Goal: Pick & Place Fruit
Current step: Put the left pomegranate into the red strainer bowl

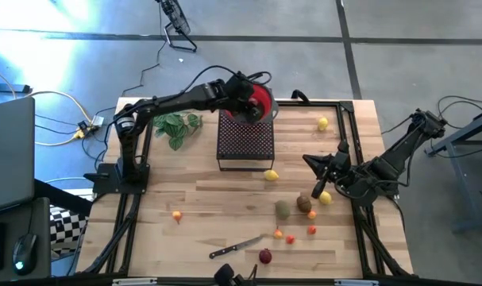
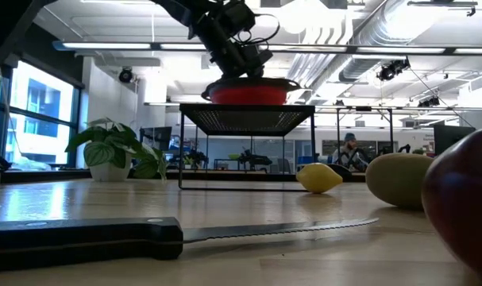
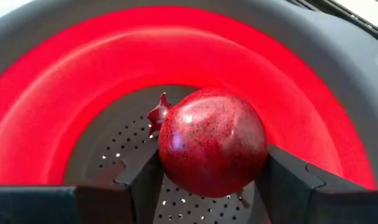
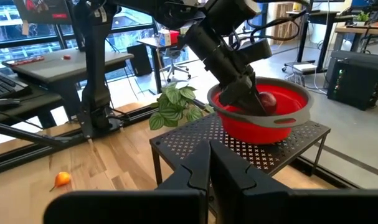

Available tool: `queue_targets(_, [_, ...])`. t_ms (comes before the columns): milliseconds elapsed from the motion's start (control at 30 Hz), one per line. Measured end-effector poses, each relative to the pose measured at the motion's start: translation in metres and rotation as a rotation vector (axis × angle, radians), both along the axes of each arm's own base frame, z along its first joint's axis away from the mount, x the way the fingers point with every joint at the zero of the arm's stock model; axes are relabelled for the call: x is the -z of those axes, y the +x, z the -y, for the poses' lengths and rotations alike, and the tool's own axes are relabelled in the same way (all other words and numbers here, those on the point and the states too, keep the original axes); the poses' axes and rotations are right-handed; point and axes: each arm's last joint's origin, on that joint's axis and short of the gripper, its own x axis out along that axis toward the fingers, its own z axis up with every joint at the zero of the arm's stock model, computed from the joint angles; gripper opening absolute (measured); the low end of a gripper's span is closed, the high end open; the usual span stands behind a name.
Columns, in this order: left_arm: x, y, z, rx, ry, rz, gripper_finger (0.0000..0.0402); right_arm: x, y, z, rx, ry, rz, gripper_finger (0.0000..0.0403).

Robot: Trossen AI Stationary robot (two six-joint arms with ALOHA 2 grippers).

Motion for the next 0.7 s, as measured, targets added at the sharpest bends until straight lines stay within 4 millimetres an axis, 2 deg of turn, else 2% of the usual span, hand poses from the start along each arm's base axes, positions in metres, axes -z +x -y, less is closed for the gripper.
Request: queue_targets(700, [-0.0031, 0.0019, -0.0018, -0.006, 0.021, 0.036, 0.0214, 0.0003, 0.0003, -0.0005, -0.020, 0.008, -0.006, 0.0003])
